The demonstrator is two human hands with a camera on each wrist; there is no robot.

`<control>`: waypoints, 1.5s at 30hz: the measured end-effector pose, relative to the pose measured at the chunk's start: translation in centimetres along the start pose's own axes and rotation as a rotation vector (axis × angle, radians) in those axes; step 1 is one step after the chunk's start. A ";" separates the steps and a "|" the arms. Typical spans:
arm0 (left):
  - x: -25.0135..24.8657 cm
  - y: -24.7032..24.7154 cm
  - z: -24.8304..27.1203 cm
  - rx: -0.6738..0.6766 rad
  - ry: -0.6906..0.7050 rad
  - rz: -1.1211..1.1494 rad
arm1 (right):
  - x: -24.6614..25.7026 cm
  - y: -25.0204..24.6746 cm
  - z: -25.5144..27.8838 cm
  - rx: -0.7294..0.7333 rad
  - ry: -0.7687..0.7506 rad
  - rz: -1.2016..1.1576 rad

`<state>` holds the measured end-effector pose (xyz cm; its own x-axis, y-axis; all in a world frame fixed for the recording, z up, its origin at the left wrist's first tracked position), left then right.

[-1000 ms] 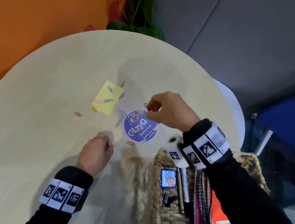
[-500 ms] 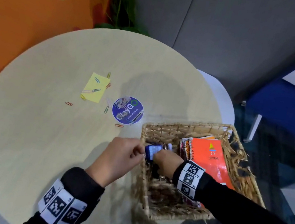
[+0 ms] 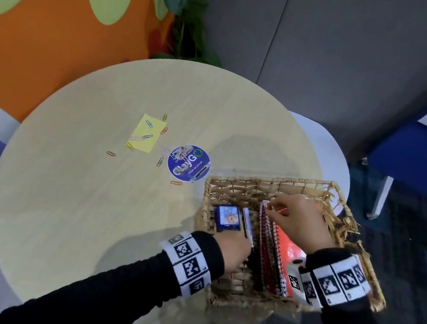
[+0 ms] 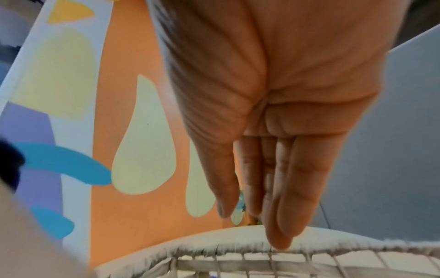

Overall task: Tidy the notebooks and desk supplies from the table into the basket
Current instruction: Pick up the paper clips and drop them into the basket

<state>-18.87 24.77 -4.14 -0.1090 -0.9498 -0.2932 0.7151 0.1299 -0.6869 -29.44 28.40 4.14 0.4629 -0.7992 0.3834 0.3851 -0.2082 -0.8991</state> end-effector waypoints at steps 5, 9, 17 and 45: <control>-1.2 3.1 -0.7 0.255 0.057 -0.340 | -2.1 -0.4 2.5 -0.034 0.048 -0.082; -1.8 3.6 -1.5 0.253 0.091 -0.400 | -3.2 1.1 3.7 -0.004 0.087 -0.113; 1.6 -2.7 2.6 -0.164 0.021 0.172 | -1.3 1.9 3.6 0.007 0.081 -0.153; 45.3 -0.8 8.5 -0.691 -0.562 0.731 | 29.1 20.7 -25.2 0.356 -0.123 -0.001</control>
<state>-18.54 -20.78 -11.25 0.6226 -0.5538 -0.5528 -0.0687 0.6650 -0.7436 -28.14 -13.42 -8.59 0.5467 -0.7207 0.4263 0.6292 0.0177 -0.7770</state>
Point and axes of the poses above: each hand's wrist, its own z-axis away from the middle knuckle, its own y-axis out of the palm, x = y × z, the point moved 10 cm from there along -z, towards the middle knuckle, and after that the axes turned 3 degrees about x, right-handed, at the moved point
